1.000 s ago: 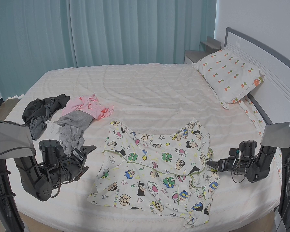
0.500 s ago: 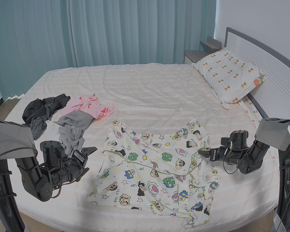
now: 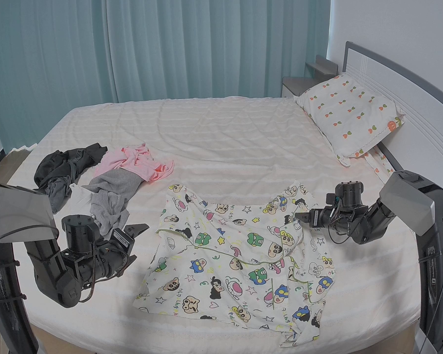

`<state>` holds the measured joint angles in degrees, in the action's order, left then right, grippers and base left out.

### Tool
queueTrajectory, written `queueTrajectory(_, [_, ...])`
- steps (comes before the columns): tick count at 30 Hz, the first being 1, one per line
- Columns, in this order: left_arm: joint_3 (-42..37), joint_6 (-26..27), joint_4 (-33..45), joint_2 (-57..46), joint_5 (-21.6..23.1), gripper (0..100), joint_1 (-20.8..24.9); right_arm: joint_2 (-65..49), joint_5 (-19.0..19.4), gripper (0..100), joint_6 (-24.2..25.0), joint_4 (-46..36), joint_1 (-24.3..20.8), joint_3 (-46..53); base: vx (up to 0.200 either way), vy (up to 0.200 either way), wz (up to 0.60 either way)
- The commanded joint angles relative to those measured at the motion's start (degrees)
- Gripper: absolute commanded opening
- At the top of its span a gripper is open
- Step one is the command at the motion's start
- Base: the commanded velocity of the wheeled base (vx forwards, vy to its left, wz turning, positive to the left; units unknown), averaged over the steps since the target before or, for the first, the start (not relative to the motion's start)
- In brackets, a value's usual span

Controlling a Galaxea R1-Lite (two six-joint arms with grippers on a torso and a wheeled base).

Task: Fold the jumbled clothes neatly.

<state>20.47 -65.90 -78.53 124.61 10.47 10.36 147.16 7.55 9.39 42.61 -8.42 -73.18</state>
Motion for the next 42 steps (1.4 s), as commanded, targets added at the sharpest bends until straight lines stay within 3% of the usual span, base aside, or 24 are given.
queueTrajectory(1, [-0.34,-0.02,-1.27,1.25,-0.1,100,0.01,2.95,-0.34,100,0.19,-0.42,-0.01,-1.61,0.0,0.0,0.0])
queueTrajectory(3, [-0.43,-0.02,-1.71,1.25,-0.1,100,0.01,2.51,-0.25,100,0.81,-0.33,0.07,-1.18,0.0,0.0,0.0])
queueTrajectory(9, [-0.43,-0.02,-1.8,1.25,-0.1,100,0.01,-2.32,1.77,100,11.79,-0.51,0.78,1.55,0.0,0.0,0.0])
queueTrajectory(14, [-0.52,-0.02,-1.8,1.25,-0.1,100,0.01,-3.99,3.35,100,12.59,-0.33,3.77,4.45,0.0,0.0,0.0])
queueTrajectory(18, [-0.43,-0.02,-1.8,1.25,-0.1,100,0.01,-5.4,6.08,100,12.59,-0.07,6.31,7.26,0.0,0.0,0.0])
queueTrajectory(24, [-0.43,-0.02,-1.8,1.34,-0.1,100,0.01,-7.42,13.46,100,11.0,-0.07,8.78,13.68,0.0,0.0,0.0])
queueTrajectory(25, [-0.43,-0.02,-1.8,1.25,-0.1,100,0.01,-7.68,16.01,100,9.33,-0.07,9.04,15.44,0.0,0.0,0.0])
queueTrajectory(28, [-0.43,-0.02,-1.8,1.25,-0.1,100,0.01,-7.42,18.03,100,5.82,-0.15,8.86,17.28,0.0,0.0,0.0])
queueTrajectory(42, [-0.25,-0.02,-1.8,1.34,-0.1,100,0.01,-3.29,18.03,100,3.97,-0.42,5.79,16.49,0.0,0.0,0.0])
